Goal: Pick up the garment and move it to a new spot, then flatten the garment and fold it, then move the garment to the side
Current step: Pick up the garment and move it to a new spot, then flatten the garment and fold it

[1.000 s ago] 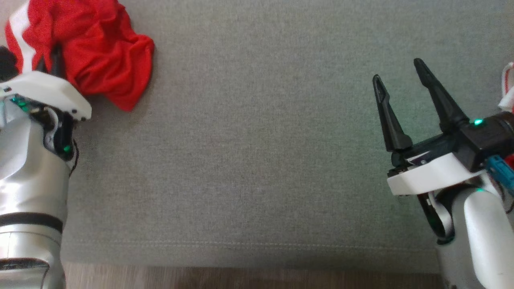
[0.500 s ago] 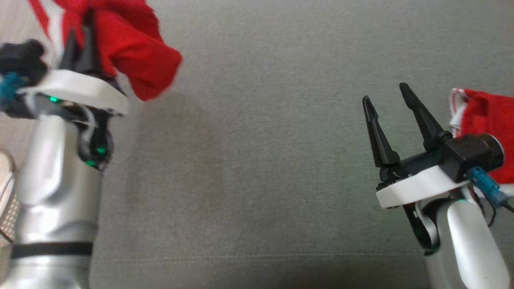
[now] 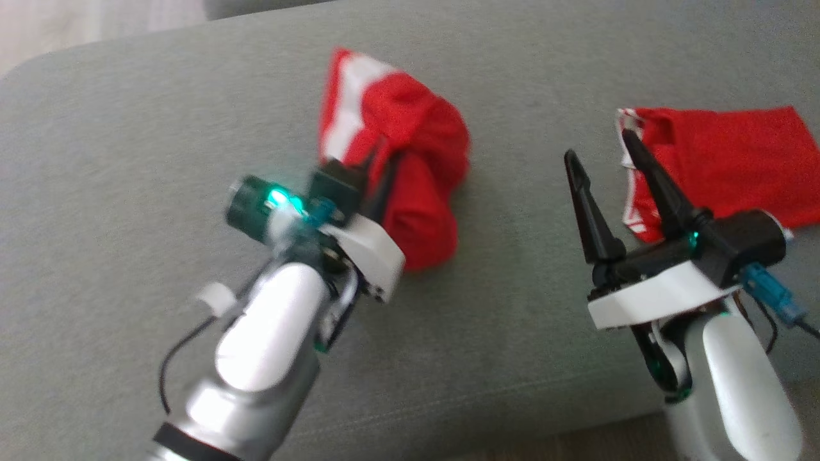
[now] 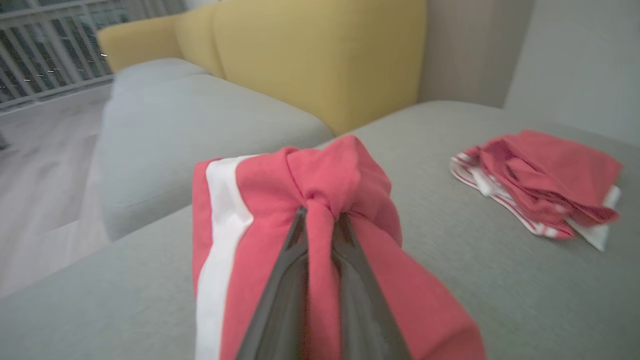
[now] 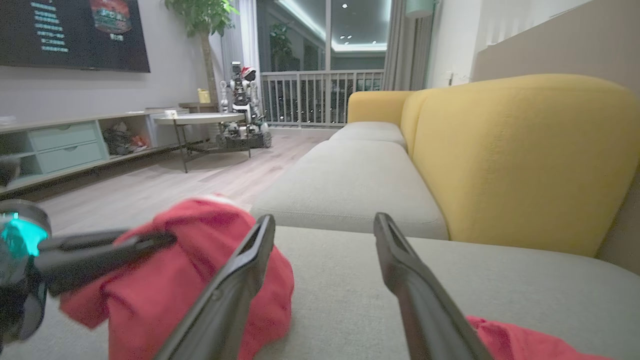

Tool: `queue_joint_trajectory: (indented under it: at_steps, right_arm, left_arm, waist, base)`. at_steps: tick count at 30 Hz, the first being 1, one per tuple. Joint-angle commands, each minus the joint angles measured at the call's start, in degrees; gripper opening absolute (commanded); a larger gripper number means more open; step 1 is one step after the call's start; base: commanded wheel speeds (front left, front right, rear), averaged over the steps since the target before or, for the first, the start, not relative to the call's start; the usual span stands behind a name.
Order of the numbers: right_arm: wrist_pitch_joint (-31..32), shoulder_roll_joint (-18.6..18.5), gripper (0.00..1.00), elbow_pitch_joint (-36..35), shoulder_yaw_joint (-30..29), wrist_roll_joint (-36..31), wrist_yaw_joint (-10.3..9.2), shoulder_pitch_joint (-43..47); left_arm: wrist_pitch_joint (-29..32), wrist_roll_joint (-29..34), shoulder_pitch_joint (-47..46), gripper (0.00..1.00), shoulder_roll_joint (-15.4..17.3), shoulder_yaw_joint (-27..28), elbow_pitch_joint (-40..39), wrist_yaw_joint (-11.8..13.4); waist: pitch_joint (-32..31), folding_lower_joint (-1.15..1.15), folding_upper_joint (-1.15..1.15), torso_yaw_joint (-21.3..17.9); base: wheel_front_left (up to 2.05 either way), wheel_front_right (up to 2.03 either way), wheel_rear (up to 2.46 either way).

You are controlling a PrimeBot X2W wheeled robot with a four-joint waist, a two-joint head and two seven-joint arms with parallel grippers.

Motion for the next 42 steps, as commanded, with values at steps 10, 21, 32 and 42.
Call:
queue_joint_trajectory:
  at_steps: [10, 21, 32, 42]
  right_arm:
    - [-1.47, 0.62, 1.0, -1.2, 1.23, 2.0, -0.02, -5.23]
    - [-1.01, 0.62, 1.0, -0.68, 0.03, 1.45, -0.02, -3.7]
    - [1.9, 0.62, 1.0, 2.28, 0.98, -0.01, -0.02, 4.06]
    - [1.08, 0.62, 1.0, 6.76, 2.85, -0.14, -0.02, 8.07]
  left_arm:
    - [-4.87, -10.88, -4.85, 1.0, 0.05, -14.94, 2.0, 4.82]
    - [-10.31, -19.72, -6.67, 1.0, 0.05, -16.89, -1.08, 10.23]
    - [-10.39, -9.7, 16.05, 1.0, 6.96, 3.84, -17.58, 12.83]
    - [-10.39, -5.12, 27.29, 1.0, 1.24, 12.14, -19.26, 7.75]
  waist:
    - [2.65, 0.0, 0.0, -7.79]
    - [-0.07, 0.0, 0.0, -1.6]
    - [-4.3, 0.0, 0.0, 6.33]
    - [-5.38, 0.0, 0.0, 9.9]
  base:
    - [0.0, 0.0, 0.0]
    - [0.0, 0.0, 0.0]
    - [0.0, 0.0, 0.0]
    - [0.0, 0.0, 0.0]
